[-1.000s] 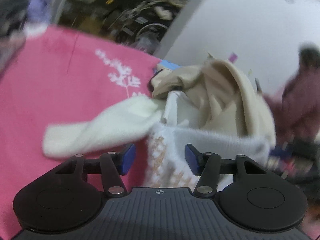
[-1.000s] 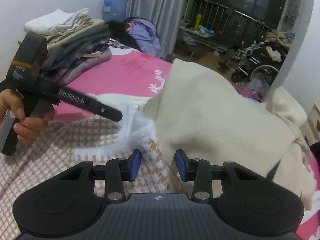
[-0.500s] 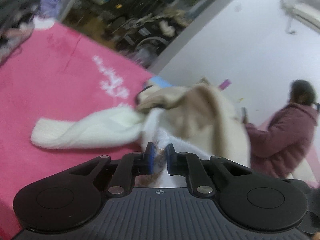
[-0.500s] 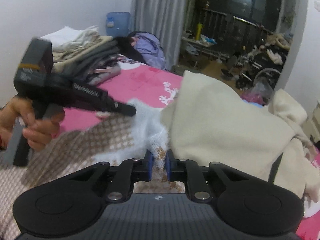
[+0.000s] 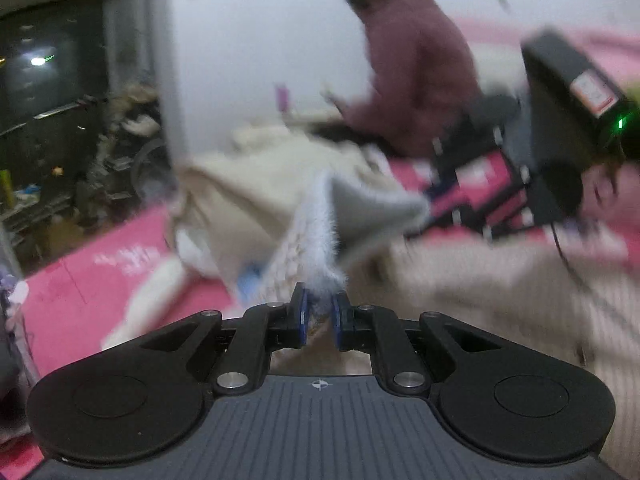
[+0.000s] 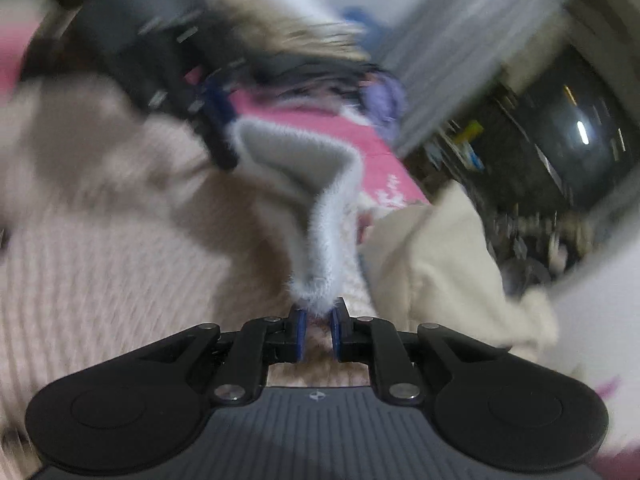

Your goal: Fold clothes

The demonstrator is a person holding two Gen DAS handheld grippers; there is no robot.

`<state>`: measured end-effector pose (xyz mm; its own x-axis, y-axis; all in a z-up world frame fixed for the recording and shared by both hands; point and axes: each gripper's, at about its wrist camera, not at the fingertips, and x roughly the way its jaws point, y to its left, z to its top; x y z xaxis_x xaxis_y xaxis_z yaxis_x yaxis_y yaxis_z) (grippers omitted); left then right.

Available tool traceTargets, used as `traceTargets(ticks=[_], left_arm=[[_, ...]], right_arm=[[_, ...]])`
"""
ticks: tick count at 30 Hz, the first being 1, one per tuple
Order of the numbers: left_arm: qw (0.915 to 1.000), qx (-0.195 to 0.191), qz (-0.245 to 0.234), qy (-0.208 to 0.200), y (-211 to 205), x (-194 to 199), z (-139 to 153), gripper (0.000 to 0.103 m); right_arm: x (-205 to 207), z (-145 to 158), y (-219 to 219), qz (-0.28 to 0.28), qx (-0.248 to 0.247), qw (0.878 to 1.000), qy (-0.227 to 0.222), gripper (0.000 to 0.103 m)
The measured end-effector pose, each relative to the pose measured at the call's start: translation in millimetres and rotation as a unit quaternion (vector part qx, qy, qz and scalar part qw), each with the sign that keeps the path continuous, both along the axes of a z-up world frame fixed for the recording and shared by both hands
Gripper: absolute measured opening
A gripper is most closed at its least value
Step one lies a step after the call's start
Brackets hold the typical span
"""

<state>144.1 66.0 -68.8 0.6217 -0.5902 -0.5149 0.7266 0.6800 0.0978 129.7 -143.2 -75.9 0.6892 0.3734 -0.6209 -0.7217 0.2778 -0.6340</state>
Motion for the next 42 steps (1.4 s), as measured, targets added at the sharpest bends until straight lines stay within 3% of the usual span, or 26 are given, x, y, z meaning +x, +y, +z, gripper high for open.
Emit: traceTargets(ticks=[2,4,7,9,13,17,19,21,24,26,27,29,32,34,36,38,42], left_arm=[[0.9992,0.022,0.001,0.032,1,-5,-13,0.015],[0.9969,0.025,0.011,0.075,7,-7,-18,0.017],[0.9916,0.01,0.005,0.129,23,-13,-13,0.027],[0.9889,-0.007,0.001,0.148,38,-18,-4,0.027],[0.9875,-0.059,0.037,0.141,63,-15,21,0.027],[0.9875,-0.102,0.058,0.105,51,11,37,0.028],[0.9887,-0.103,0.053,0.095,31,23,34,0.028],[0.9924,-0.074,0.039,0.09,9,27,19,0.028],[0.9952,-0.02,0.033,0.09,-20,30,-11,0.028],[0.9935,0.006,0.053,0.101,-31,31,-35,0.028],[0.9924,0.009,0.063,0.105,-33,30,-44,0.028],[0.9911,0.001,0.081,0.106,-32,27,-52,0.028],[0.9911,-0.016,0.095,0.092,-28,21,-42,0.028],[0.99,-0.03,0.114,0.078,-21,20,-36,0.03],[0.9854,-0.035,0.144,0.085,-16,28,-38,0.031],[0.9806,-0.017,0.167,0.1,-15,40,-49,0.031],[0.9834,0.022,0.171,0.057,-28,45,-60,0.03]], right_arm=[[-19,-27,5,0.036,-0.076,0.996,-0.039,0.016],[-35,-56,6,0.072,-0.158,0.982,-0.078,0.018],[-49,-72,-2,0.09,-0.205,0.97,-0.094,0.02],[-53,-62,-7,0.077,-0.192,0.975,-0.086,0.02],[-46,-27,-15,0.021,-0.129,0.989,-0.073,0.02],[-18,24,-5,-0.054,-0.005,0.997,-0.056,0.02],[-8,43,10,-0.071,0.055,0.995,-0.049,0.02],[0,54,23,-0.075,0.103,0.991,-0.032,0.02],[19,39,31,-0.102,0.137,0.985,0.012,0.02],[38,8,25,-0.149,0.139,0.976,0.081,0.02],[50,-10,22,-0.175,0.137,0.967,0.122,0.02],[58,-39,15,-0.201,0.136,0.957,0.161,0.02],[61,-18,7,-0.225,0.194,0.938,0.181,0.02],[66,0,-5,-0.237,0.258,0.916,0.193,0.022],[82,2,-10,-0.265,0.284,0.896,0.214,0.022],[92,-14,-9,-0.291,0.257,0.895,0.221,0.021],[99,-29,-4,-0.298,0.239,0.903,0.199,0.021]])
